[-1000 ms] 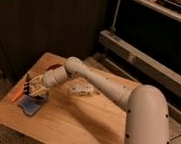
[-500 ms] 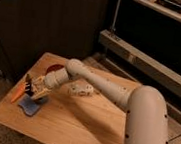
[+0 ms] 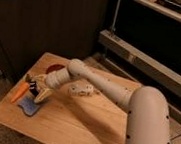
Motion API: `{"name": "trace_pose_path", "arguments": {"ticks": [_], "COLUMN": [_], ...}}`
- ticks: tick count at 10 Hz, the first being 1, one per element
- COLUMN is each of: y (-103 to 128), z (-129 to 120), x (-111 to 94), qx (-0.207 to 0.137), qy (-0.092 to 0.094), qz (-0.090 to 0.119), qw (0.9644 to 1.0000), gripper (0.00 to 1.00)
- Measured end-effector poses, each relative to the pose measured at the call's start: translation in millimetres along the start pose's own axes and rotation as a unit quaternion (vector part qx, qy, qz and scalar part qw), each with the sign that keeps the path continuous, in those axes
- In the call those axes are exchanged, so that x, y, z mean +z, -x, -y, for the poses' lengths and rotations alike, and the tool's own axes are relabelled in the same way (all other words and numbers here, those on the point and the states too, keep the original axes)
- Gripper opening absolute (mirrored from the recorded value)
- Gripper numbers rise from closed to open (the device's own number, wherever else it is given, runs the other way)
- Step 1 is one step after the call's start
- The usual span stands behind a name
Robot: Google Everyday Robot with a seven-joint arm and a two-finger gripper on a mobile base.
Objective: Place the eraser in the ceramic cup
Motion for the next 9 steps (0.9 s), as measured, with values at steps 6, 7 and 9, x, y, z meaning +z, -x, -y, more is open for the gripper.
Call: {"name": "trace_pose_path", "arguments": {"ticks": [6,7,9], "y": [56,60,64], "z": [5,5,2], "x": [-48,-59,-85], "qx": [-0.042,-0.043,-0.041], "qy": [-0.022,-0.026,-0.036], "qz": [-0.032,-0.05,-0.108], "qw": [0.9984,0.9975,0.9927], "gripper": [0.8,0.8,0.8]}}
